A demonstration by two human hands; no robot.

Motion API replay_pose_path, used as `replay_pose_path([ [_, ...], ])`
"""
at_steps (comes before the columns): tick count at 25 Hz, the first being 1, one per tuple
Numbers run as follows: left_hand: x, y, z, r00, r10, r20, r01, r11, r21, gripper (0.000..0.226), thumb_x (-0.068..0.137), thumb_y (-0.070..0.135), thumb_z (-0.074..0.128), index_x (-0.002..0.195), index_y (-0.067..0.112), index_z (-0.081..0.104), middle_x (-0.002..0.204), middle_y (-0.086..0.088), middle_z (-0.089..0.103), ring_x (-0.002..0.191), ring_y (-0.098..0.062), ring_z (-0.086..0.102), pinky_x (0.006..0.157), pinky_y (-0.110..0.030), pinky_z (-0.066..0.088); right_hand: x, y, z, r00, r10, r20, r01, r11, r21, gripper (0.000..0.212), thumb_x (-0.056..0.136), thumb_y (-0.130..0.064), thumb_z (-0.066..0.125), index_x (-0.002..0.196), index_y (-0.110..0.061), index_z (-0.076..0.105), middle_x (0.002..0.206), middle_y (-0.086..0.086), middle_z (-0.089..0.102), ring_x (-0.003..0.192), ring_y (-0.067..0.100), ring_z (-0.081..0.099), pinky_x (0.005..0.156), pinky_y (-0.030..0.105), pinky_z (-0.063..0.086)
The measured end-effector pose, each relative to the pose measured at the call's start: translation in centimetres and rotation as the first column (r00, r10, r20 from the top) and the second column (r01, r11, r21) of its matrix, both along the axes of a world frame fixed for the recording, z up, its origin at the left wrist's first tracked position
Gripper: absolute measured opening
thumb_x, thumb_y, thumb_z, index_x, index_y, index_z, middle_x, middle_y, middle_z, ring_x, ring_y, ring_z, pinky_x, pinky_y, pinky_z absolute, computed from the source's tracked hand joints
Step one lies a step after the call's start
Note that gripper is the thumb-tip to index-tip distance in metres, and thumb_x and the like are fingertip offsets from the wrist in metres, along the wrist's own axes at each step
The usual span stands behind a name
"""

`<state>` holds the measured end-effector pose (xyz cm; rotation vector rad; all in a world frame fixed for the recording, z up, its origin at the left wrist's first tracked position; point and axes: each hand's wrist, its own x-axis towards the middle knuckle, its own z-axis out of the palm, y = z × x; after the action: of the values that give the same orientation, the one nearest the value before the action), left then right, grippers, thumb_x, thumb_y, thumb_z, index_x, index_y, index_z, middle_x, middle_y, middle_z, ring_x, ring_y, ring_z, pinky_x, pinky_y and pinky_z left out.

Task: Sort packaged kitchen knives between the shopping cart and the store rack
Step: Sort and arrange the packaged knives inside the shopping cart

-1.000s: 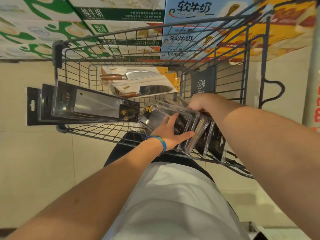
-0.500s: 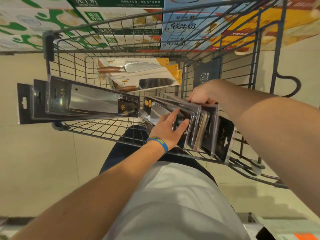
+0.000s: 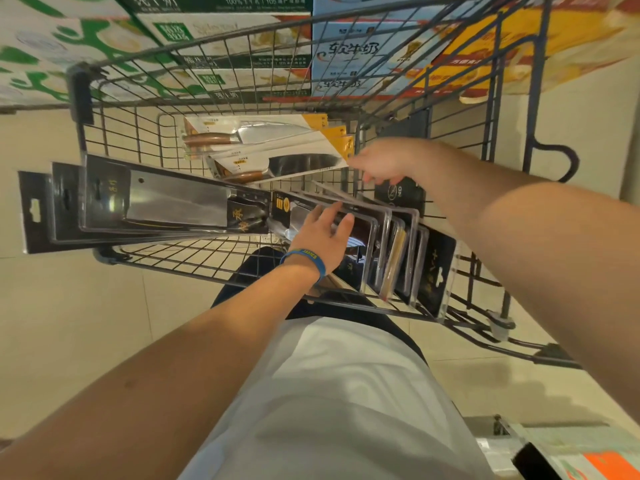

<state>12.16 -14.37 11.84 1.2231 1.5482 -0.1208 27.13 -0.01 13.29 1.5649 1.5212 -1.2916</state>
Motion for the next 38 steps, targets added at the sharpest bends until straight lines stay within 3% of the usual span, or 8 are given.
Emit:
replay_pose_path([
  [7,-0.4,0.0,0.4,0.993,-0.073,0.093,0.076,0.997,-0.027,0.051,0.101,0.053,0.035,0.148,0.034,0.039,0.153,-0.001,0.042,0.129,-0.025,0.052,0.103,-0.036,0.039,-2.2,-6.3,1.7,0.966,0.25,-0.063,-0.257,0.944,-0.206,0.059,0.112,-0.047,0.016,0.163,-0.019,0.023,0.167,0.015,0.027,0.151,0.032,0.031,0.12,0.044,0.023],
  [11,-1.6,-0.5,0.3,0.992,-0.007,0.128,0.014,0.998,-0.059,0.054,0.101,0.051,0.038,0.153,0.034,0.033,0.158,-0.001,0.036,0.137,-0.022,0.045,0.115,-0.038,0.033,-0.6,-6.1,2.0,0.941,0.338,-0.02,-0.339,0.938,-0.075,0.052,0.113,-0.036,0.018,0.162,-0.018,0.022,0.161,0.021,0.036,0.142,0.035,0.042,0.108,0.039,0.036],
  [18,-2.9,-1.5,0.4,0.991,-0.034,0.129,0.039,0.998,-0.041,0.057,0.102,0.048,0.042,0.155,0.033,0.027,0.159,-0.002,0.033,0.137,-0.025,0.045,0.111,-0.038,0.035,1.2,-6.2,3.4,0.995,0.091,0.035,-0.091,0.996,-0.002,0.058,0.112,-0.043,0.017,0.158,-0.012,0.035,0.164,0.019,0.033,0.146,0.035,0.038,0.117,0.044,0.03],
  [23,-5.1,-1.1,0.6,0.998,0.003,0.063,-0.002,1.0,-0.009,0.056,0.102,0.046,0.044,0.154,0.032,0.029,0.158,-0.004,0.034,0.14,-0.028,0.039,0.115,-0.041,0.034,0.2,-5.8,4.9,0.993,0.095,-0.066,-0.058,0.902,0.427,0.045,0.112,-0.031,0.021,0.099,-0.007,0.057,0.087,0.016,0.059,0.087,0.032,0.061,0.069,0.037,0.044],
  [26,-7.1,-0.6,0.9,0.998,0.034,0.053,-0.034,0.999,0.001,0.048,0.1,0.045,0.046,0.146,0.032,0.044,0.145,0.0,0.052,0.126,-0.025,0.053,0.106,-0.037,0.042,-3.6,-8.6,6.1,0.985,0.009,-0.17,0.095,0.804,0.587,0.04,0.108,-0.043,0.036,0.087,-0.017,0.058,0.08,-0.004,0.057,0.071,0.014,0.056,0.054,0.027,0.034],
  [30,-11.6,-0.6,0.7,0.954,-0.243,-0.175,0.249,0.968,0.014,0.034,0.1,0.04,0.045,0.127,0.026,0.06,0.12,-0.005,0.067,0.104,-0.026,0.062,0.085,-0.031,0.046,-8.7,-15.8,4.7,0.894,0.416,-0.167,-0.343,0.874,0.344,0.054,0.088,-0.066,0.058,0.129,-0.031,0.059,0.112,-0.005,0.063,0.098,0.021,0.061,0.07,0.032,0.049],
  [33,-15.4,-1.3,-0.1,0.897,-0.326,-0.298,0.333,0.943,-0.029,0.03,0.101,0.038,0.043,0.113,0.021,0.065,0.113,-0.007,0.068,0.098,-0.027,0.061,0.085,-0.033,0.048,-9.1,-17.6,2.9,0.805,0.587,-0.084,-0.547,0.79,0.276,0.044,0.093,-0.033,0.064,0.136,-0.034,0.056,0.122,0.001,0.065,0.11,0.028,0.06,0.088,0.042,0.05],
  [38,-16.8,-0.8,-1.1,0.888,-0.376,-0.265,0.399,0.916,0.036,0.035,0.102,0.043,0.041,0.073,0.025,0.052,0.08,0.001,0.059,0.083,-0.024,0.058,0.072,-0.03,0.041,-8.8,-16.7,1.3,0.726,0.687,-0.012,-0.643,0.686,0.339,0.059,0.093,-0.012,0.06,0.146,-0.037,0.048,0.122,-0.002,0.065,0.109,0.027,0.06,0.082,0.041,0.043],
])
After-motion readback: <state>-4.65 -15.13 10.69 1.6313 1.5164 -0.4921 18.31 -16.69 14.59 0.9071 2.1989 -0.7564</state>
